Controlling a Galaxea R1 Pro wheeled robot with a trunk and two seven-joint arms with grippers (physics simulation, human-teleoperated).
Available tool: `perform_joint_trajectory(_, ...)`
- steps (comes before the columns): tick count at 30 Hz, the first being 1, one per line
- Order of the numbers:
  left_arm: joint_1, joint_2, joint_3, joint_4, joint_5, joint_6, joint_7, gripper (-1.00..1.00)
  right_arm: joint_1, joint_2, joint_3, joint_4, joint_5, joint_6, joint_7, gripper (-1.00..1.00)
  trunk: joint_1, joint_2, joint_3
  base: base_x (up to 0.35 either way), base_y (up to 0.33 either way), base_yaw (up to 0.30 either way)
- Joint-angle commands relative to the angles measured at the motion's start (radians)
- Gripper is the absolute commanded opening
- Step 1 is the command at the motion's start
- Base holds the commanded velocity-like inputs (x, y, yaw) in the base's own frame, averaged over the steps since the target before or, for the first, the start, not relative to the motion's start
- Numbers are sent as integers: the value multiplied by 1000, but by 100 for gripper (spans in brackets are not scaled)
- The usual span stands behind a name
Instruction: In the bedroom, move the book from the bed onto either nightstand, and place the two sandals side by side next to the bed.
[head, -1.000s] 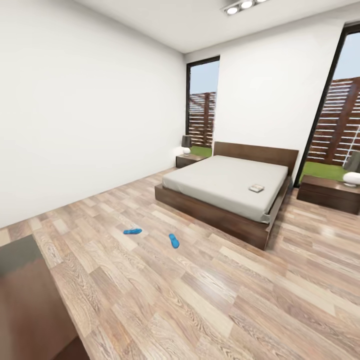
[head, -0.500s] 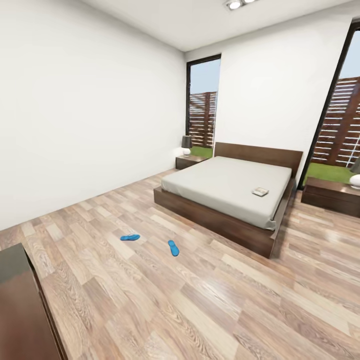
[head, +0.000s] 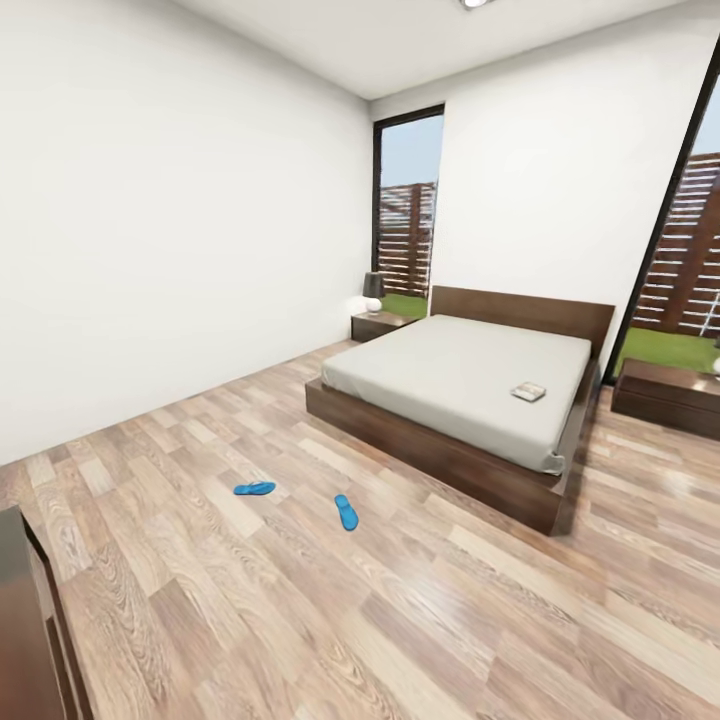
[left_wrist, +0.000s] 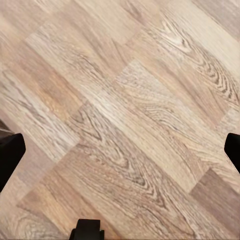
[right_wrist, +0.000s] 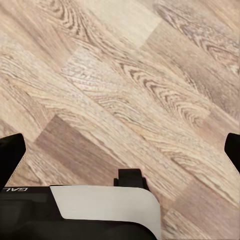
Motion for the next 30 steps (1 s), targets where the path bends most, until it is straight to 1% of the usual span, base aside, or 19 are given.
perform_joint_trajectory(1, 0, 0, 0, 0, 9, -3, 0, 100, 0, 0, -2, -1, 0, -2, 0, 100, 1, 0, -1, 274, 0, 0)
perform_joint_trajectory(25, 0, 0, 0, 0, 9, -3, 0, 100, 0, 0, -2, -1, 0, -2, 0, 100, 1, 0, -1, 259, 0, 0)
perform_joint_trajectory(30, 0, 0, 0, 0, 9, -3, 0, 100, 0, 0, -1, -1, 0, -2, 0, 100, 1, 0, -1, 247, 0, 89)
